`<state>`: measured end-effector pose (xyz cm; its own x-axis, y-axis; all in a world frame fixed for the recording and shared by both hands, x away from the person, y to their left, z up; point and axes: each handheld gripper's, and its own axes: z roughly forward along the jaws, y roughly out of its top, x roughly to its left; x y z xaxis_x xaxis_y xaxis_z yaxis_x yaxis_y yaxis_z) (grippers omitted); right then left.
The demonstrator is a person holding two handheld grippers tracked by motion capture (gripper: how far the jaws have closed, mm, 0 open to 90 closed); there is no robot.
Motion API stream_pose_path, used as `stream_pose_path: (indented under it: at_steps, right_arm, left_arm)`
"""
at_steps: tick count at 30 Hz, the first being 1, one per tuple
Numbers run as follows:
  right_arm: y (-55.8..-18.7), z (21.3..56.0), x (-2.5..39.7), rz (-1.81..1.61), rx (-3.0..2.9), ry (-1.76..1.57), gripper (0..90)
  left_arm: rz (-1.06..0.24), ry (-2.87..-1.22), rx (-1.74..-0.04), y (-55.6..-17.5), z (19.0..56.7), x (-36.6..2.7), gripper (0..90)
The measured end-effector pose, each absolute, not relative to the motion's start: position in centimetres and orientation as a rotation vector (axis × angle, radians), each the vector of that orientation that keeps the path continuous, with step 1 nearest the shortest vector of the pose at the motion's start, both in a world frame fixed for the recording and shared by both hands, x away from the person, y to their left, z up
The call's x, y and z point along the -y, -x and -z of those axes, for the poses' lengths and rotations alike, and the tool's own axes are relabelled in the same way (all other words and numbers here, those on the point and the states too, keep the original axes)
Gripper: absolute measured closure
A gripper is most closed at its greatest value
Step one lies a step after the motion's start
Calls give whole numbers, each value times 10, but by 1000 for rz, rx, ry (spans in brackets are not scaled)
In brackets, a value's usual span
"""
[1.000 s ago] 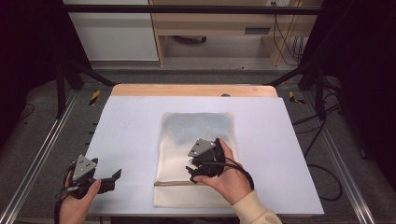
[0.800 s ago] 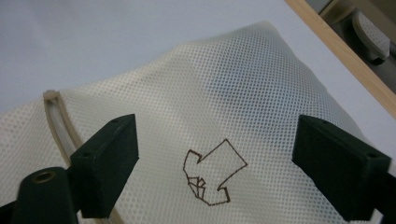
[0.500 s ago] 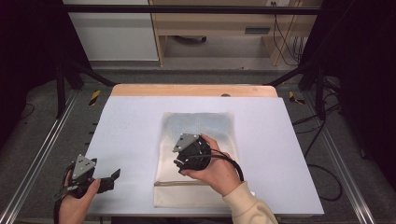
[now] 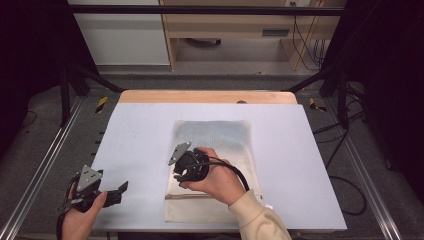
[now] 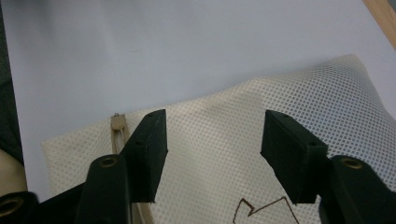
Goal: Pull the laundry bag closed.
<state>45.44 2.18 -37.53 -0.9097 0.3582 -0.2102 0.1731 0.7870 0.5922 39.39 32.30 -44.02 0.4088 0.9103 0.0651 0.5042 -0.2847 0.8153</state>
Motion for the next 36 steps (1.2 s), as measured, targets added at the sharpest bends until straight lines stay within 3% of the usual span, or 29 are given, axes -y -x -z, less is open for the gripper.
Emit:
stream_pose_path:
  at_steps: [7,14,20,36]
  right_arm:
    - [-450,384,-32,-853,-2724,-355,589]
    - [-449,397,-38,-838,-2787,-337,683]
    - [-448,402,-41,-839,-2803,-337,727]
    - [-443,427,-62,-814,-2918,-281,729]
  left_arm:
    - [-690,-1949,-1184,-396,439,-318,61]
    - [-668,-1957,-1180,-396,440,-318,62]
    - [-655,-1958,-1160,-398,439,-317,62]
    - [-620,-1978,-1140,-393,437,-311,63]
